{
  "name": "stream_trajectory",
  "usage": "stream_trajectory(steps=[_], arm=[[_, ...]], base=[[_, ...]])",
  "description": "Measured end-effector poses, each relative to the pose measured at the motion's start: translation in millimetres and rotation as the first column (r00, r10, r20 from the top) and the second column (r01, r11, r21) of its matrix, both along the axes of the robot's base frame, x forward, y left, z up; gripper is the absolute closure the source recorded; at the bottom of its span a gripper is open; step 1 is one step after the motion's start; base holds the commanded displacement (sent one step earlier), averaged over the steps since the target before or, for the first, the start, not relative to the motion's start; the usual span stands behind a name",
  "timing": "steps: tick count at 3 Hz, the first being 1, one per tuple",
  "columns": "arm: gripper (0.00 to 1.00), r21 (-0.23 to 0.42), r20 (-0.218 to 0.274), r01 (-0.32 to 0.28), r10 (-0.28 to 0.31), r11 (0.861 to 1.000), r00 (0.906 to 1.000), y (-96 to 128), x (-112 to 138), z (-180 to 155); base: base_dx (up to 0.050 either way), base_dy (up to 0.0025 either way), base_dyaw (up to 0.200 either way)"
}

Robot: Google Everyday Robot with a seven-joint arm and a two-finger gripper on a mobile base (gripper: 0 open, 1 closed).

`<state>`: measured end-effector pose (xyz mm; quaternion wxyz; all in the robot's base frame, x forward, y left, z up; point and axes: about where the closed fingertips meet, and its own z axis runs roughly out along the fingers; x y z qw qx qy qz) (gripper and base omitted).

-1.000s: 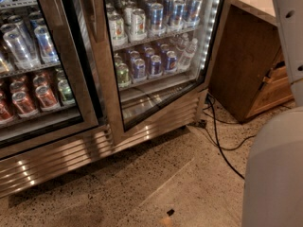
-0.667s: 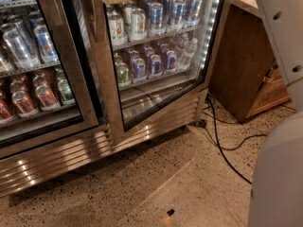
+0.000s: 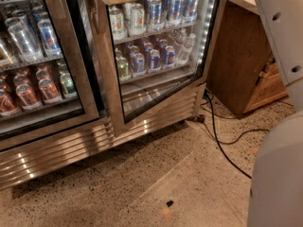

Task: Open right fridge door

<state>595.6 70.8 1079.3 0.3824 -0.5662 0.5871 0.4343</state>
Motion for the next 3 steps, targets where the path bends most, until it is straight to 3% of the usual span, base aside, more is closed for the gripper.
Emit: stream_trajectory(steps=[1,3], arm=[[1.0,-0.072,0.114,0.003,0.005,0.997,0.9935,37.8,-15.3,9.2],[1.0,-0.074,0.086,-0.01,0.016,0.997,0.9962,47.0,-24.7,-0.1]], base=[[0.0,0.0,0.0],[0.0,0.0,0.0]])
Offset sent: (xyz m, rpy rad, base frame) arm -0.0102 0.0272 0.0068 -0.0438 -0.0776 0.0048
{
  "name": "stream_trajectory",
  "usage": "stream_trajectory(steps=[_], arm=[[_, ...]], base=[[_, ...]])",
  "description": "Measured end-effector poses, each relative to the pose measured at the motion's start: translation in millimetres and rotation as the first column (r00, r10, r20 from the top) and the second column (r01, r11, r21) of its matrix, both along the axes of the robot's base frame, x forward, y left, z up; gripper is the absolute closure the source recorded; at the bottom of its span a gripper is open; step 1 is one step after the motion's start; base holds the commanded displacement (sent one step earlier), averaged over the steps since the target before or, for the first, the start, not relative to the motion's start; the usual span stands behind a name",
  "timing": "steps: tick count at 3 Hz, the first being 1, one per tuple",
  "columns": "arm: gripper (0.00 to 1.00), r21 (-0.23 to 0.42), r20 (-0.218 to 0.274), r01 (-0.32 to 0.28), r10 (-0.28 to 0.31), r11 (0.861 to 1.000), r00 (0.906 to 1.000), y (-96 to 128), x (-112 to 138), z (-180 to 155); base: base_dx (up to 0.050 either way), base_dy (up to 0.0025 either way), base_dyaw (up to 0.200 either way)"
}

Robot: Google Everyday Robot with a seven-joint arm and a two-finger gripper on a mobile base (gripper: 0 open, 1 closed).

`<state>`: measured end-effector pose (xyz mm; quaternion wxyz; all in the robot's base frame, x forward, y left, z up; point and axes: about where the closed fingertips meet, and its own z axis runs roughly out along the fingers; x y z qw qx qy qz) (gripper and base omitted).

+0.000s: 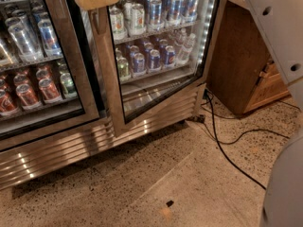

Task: Open right fridge door

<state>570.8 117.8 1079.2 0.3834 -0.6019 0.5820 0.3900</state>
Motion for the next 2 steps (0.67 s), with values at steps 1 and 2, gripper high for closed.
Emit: stream_trajectory(steps=[1,2], arm=[[1.0,-0.03,-0.034,-0.021,0.02,0.999,0.9992,16,-25,-14],[1.0,-0.081,-0.065,-0.037,0.032,0.996,0.9974,28,-42,-30]], base=[[0.0,0.0,0.0],[0.0,0.0,0.0]])
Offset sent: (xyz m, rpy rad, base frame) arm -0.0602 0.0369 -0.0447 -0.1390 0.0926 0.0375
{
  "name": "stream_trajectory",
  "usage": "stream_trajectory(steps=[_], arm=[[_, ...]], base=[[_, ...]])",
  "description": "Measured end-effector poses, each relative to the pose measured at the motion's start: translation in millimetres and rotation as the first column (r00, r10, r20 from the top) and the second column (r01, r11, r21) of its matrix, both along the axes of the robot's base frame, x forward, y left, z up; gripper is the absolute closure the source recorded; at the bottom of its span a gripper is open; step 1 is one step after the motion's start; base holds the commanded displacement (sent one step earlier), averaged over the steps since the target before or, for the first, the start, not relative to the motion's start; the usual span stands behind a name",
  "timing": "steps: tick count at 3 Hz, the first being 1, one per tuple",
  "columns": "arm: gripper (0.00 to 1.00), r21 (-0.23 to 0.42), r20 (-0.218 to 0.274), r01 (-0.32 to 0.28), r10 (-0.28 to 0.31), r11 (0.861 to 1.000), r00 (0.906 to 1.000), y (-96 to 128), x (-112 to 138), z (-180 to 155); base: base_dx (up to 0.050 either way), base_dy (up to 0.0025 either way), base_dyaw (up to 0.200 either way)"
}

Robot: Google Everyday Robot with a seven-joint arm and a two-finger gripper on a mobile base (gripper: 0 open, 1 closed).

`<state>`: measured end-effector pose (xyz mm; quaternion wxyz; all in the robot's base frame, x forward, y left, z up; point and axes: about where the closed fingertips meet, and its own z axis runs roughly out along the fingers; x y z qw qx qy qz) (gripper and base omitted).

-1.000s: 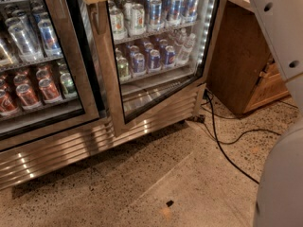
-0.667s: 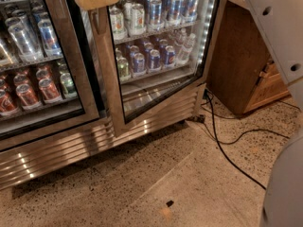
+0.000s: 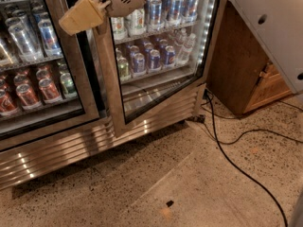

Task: Open right fridge door

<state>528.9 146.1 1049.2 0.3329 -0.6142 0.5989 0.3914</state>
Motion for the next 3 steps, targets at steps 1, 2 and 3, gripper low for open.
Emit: stream_trajectory(steps=[1,2,3], arm=[[1.0,0.0,-0.002,-0.002,0.002,1.0,1.0,1,-1,-1],[1.0,-0.018,-0.051,-0.052,0.051,0.999,0.9974,27,-16,-27],[1.0,-0.076,-0.075,-0.072,0.067,0.994,0.995,61,-33,-62]], base=[[0.0,0.0,0.0],[0.0,0.0,0.0],[0.0,0.0,0.0]])
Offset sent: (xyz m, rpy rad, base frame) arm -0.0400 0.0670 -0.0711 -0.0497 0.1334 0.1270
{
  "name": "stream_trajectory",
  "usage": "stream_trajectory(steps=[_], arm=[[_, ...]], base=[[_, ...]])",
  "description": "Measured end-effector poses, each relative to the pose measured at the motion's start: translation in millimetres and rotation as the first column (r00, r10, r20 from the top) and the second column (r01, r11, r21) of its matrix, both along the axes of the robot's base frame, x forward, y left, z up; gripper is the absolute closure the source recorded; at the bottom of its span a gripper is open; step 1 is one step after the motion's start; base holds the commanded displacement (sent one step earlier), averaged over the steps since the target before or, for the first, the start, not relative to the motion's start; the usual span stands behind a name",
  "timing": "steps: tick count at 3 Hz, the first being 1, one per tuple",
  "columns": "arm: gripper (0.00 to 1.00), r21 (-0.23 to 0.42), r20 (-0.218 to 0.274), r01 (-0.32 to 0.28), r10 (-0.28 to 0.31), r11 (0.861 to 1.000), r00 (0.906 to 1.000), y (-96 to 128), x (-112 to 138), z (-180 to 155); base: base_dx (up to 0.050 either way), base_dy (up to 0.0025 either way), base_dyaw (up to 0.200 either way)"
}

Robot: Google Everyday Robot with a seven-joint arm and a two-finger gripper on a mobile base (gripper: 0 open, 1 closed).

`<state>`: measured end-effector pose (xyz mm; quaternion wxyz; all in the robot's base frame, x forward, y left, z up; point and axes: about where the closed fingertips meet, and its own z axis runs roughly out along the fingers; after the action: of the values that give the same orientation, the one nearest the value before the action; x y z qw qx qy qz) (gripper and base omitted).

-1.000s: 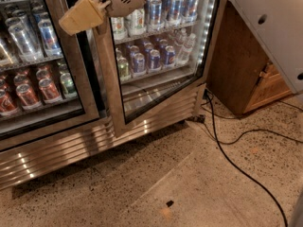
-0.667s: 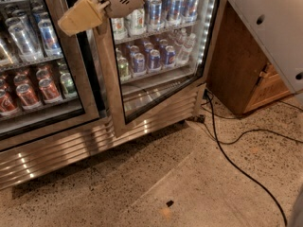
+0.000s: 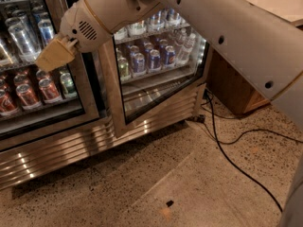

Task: Open right fridge door

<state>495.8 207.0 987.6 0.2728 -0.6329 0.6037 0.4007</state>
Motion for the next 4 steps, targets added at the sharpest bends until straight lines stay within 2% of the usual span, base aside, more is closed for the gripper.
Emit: stream_trajectory(steps=[1,2,3,4], arm=[[1.0,0.0,0.0,0.0,0.0,1.0,1.0,0,0,0],[1.0,-0.045,-0.049,0.073,-0.075,0.996,0.996,4,6,-16],[1.0,-0.093,-0.096,0.218,-0.227,0.971,0.9692,3,-2,-26],[1.0,-0.129,-0.094,0.395,-0.408,0.909,0.9081,1,-25,-39]], base=[[0.0,0.0,0.0],[0.0,0.0,0.0],[0.0,0.0,0.0],[0.0,0.0,0.0]])
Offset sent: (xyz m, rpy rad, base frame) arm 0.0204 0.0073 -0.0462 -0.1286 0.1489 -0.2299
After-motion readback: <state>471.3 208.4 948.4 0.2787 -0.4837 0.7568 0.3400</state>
